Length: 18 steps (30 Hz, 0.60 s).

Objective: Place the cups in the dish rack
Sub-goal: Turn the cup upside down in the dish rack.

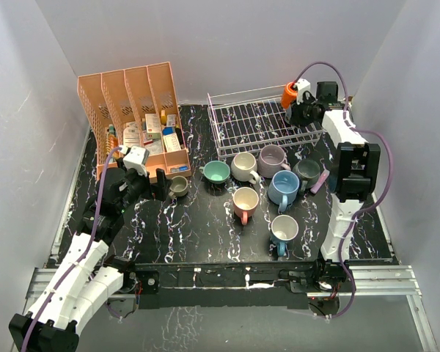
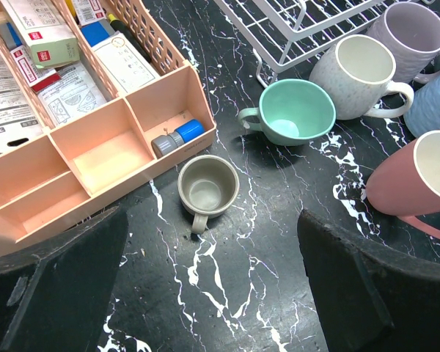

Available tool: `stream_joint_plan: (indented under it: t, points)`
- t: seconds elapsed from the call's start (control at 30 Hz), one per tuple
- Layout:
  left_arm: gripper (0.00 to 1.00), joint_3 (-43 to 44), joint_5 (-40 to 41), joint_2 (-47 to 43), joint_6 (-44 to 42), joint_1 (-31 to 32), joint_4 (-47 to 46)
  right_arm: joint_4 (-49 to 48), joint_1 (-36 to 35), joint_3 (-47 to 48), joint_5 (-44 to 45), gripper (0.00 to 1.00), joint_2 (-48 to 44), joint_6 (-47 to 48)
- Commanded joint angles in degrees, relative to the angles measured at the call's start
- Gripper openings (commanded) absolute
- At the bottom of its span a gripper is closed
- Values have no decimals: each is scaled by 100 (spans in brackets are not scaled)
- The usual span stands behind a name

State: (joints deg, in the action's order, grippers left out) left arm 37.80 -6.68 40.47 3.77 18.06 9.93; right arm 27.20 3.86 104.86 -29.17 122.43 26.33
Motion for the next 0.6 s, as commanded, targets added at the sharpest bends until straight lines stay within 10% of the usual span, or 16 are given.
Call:
stream_joint_plan:
  t: [0.0,0.57]
  points:
    - [97,-3,-35,-4,-65,-31,0,-177,-3,441,598,15,64,-233]
    - [97,-6,-35,40,-75,-29,0,-975,-2,548,2114,15,184,-349]
